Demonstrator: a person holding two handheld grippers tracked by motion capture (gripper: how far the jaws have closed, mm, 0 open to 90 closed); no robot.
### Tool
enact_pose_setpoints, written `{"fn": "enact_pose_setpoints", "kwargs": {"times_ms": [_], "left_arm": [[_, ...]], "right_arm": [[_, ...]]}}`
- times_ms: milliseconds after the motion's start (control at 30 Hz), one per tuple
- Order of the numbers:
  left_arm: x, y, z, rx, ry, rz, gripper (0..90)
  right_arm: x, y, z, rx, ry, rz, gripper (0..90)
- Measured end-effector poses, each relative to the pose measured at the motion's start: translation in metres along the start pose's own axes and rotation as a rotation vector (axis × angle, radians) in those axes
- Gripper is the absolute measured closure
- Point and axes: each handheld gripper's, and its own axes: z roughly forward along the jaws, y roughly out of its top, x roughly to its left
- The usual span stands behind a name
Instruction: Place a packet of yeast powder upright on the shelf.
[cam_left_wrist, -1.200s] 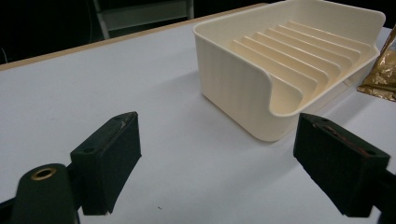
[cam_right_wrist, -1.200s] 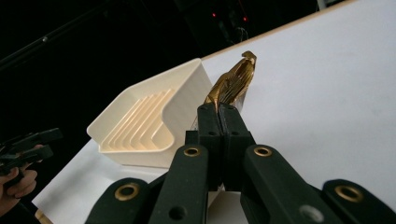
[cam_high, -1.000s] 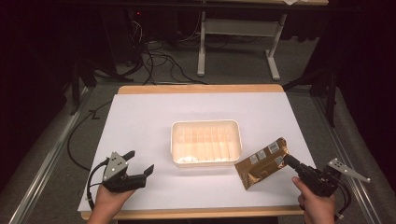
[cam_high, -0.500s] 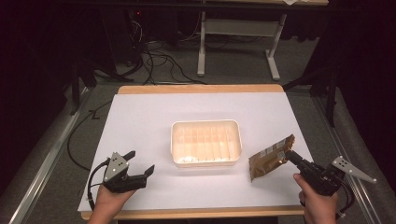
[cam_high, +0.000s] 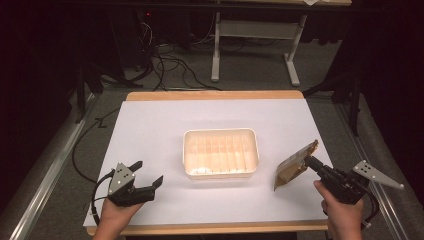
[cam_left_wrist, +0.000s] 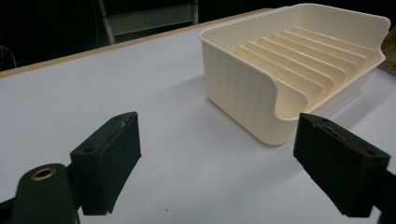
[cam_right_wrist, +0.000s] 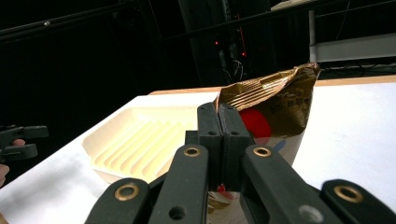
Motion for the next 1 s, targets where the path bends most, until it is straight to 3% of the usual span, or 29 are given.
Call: {"fn": "enact_pose_setpoints", "kwargs": {"times_ms": [1000], "left_arm": [[0.0, 0.001, 0.0, 0.0, 0.005, 0.019, 15.2]], "right_arm": [[0.029, 0.025, 0.019, -0.054, 0.104, -0.075, 90.0]]}}
